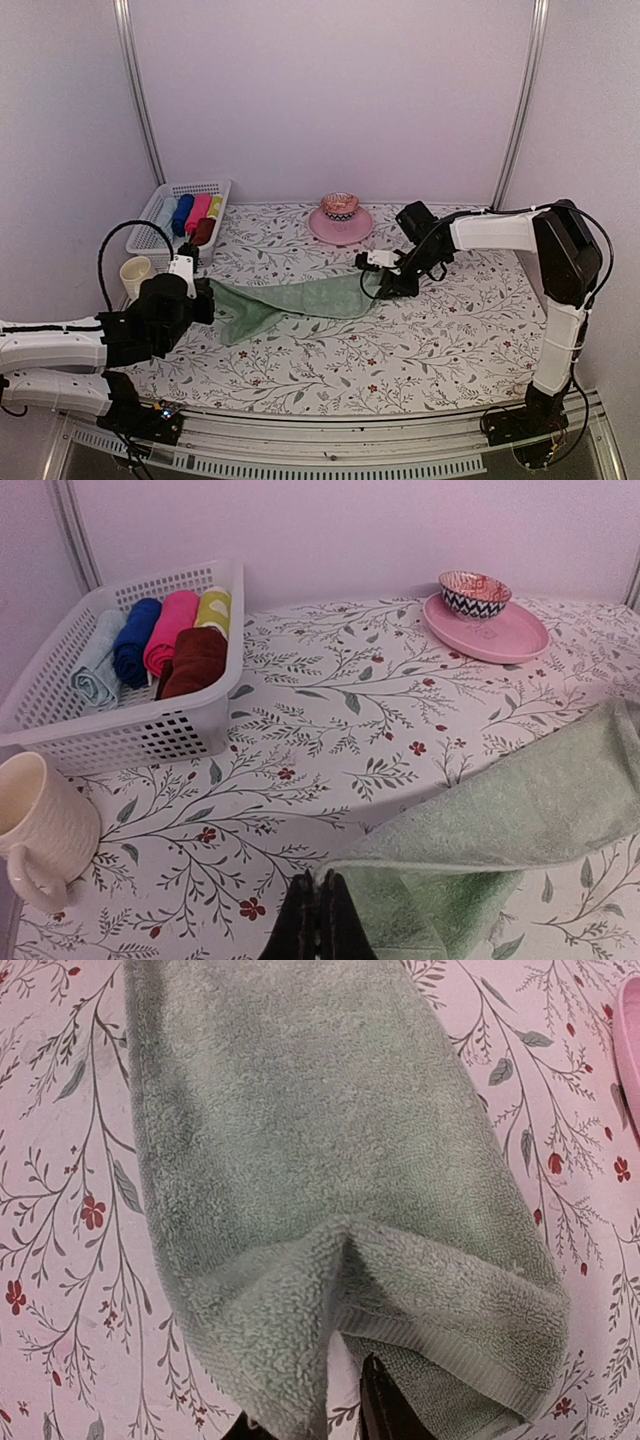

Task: Roll the towels
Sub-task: Pick up the towel from the center of the board.

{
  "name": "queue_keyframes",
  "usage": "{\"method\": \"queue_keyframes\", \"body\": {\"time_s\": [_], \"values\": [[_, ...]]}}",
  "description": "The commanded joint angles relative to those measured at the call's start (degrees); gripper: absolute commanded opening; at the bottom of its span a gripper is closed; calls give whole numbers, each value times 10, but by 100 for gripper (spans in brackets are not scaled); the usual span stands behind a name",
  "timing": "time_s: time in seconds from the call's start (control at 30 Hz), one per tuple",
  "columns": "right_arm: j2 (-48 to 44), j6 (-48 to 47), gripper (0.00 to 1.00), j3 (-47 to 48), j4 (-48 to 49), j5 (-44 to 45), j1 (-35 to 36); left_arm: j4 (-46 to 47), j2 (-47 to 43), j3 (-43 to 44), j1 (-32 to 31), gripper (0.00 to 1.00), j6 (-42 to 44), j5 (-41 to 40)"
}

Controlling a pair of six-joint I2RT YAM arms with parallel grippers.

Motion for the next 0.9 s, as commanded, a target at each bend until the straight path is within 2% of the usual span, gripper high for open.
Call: {"method": "queue_keyframes", "body": {"time_s": [0.0,0.27,0.53,0.7,0.87], "values": [[-40,4,25,-10,-10,-45,-31,14,-11,-10,8,0,4,2],[-33,-12,23,-5,-29,-118,-36,22,-5,-13,9,0,4,8],[-29,-23,20,-9,-32,-134,-36,28,5,-12,11,0,5,15],[-22,-23,3,-4,-35,-115,-36,27,4,-13,11,0,4,15],[-36,-1,2,14,-44,-30,-36,32,2,4,13,0,30,29]]}}
